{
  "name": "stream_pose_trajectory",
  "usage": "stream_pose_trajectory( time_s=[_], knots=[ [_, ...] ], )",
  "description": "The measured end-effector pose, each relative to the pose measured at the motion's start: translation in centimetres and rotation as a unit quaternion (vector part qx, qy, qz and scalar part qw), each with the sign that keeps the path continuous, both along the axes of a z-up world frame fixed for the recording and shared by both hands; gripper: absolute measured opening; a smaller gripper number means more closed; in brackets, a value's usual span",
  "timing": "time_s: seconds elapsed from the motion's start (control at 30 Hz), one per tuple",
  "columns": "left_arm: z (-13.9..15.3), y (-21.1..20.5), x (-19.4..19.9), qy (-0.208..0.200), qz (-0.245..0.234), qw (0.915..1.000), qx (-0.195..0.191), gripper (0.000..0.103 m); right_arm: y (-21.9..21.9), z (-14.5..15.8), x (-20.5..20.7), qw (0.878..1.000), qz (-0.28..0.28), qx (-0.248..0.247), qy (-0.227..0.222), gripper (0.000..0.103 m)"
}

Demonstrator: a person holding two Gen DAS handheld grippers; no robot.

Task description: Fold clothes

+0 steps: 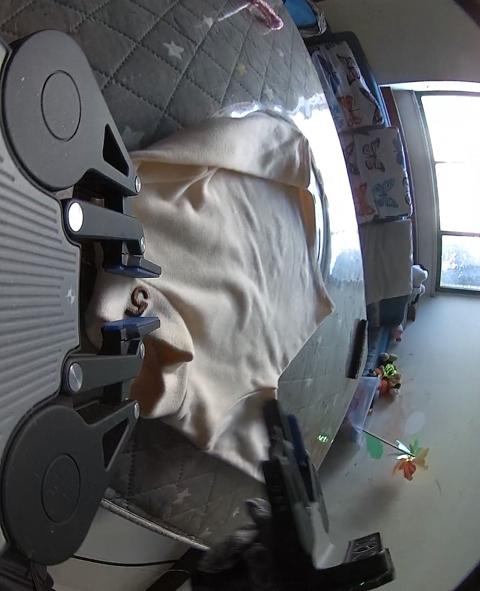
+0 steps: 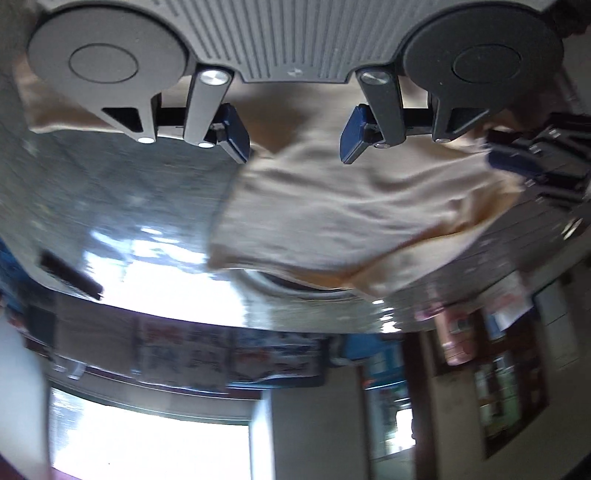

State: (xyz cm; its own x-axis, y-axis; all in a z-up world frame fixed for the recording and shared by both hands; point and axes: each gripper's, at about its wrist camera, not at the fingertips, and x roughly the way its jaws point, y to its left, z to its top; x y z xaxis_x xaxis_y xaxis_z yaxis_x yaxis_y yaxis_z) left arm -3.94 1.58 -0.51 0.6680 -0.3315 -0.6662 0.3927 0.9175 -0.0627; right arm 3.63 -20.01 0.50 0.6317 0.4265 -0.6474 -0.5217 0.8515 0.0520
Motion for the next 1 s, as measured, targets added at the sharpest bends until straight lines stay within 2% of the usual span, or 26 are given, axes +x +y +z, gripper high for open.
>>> stream_pose_trajectory(
  time_s=[0.1, 0.27, 0.4, 0.5, 0.67, 0.8, 0.87, 1.0],
  knots=[
    [1.1, 0.6, 0.6, -0.017, 0.015, 0.9998, 0.000, 0.025, 3.2, -0.4, -0.9, 0.998, 0.059, -0.005, 0.000, 0.055],
    [2.7, 1.1, 3.4, -0.044, 0.061, 0.9970, 0.017, 0.026, 6.7, -1.7, -1.8, 0.992, 0.121, -0.021, 0.003, 0.055],
    [3.2, 1.3, 6.6, -0.053, 0.094, 0.9936, 0.032, 0.039, 7.8, -2.7, -2.9, 0.987, 0.158, -0.026, 0.013, 0.055],
    [3.1, 1.2, 9.5, -0.049, 0.107, 0.9921, 0.043, 0.040, 7.6, -2.8, -3.5, 0.985, 0.168, -0.027, 0.005, 0.055],
    [2.2, 1.3, 14.3, -0.033, 0.128, 0.9896, 0.055, 0.039, 6.7, -1.9, -3.0, 0.985, 0.172, 0.006, 0.010, 0.056],
    [1.0, 0.8, 17.5, -0.024, 0.137, 0.9876, 0.073, 0.039, 7.0, -2.6, -2.6, 0.982, 0.188, 0.004, 0.029, 0.057],
    [0.3, 0.4, 18.8, -0.023, 0.139, 0.9863, 0.085, 0.037, 7.2, -3.1, -2.8, 0.980, 0.197, 0.001, 0.026, 0.063],
    [-1.1, 0.0, 21.2, -0.007, 0.142, 0.9861, 0.086, 0.037, 7.5, -3.3, -2.9, 0.977, 0.213, -0.001, 0.025, 0.067]
  ],
)
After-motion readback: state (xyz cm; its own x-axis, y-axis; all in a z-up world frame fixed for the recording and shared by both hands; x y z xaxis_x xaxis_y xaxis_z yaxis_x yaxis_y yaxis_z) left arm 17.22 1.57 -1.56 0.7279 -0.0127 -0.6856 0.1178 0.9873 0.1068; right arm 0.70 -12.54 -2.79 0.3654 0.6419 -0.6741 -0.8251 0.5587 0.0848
